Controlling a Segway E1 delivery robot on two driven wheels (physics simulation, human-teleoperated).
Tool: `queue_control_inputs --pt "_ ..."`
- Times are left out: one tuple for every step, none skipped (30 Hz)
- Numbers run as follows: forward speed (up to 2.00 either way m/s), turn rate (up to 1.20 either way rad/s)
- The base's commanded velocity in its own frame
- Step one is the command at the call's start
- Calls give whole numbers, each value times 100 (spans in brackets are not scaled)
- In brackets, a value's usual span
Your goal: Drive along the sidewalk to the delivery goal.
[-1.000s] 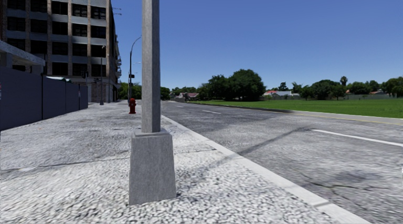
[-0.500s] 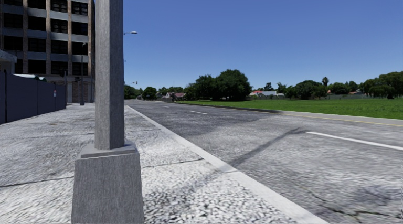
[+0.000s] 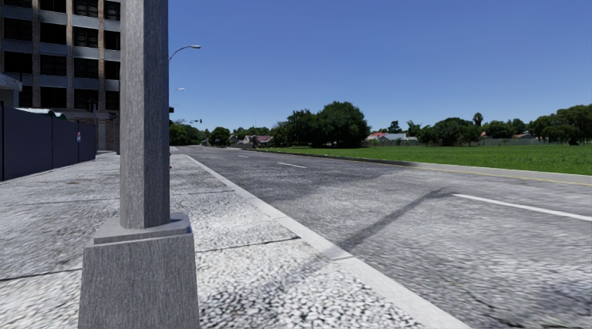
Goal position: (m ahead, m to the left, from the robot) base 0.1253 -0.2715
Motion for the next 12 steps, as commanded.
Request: queue_control_inputs --pt "0 0" --pt "0 0" --pt "0 0" --pt "0 0" --pt "0 0" --pt "0 0" --pt "0 0" --pt "0 0" --pt "0 0" --pt "0 0" --pt "0 0" --pt "0 0"
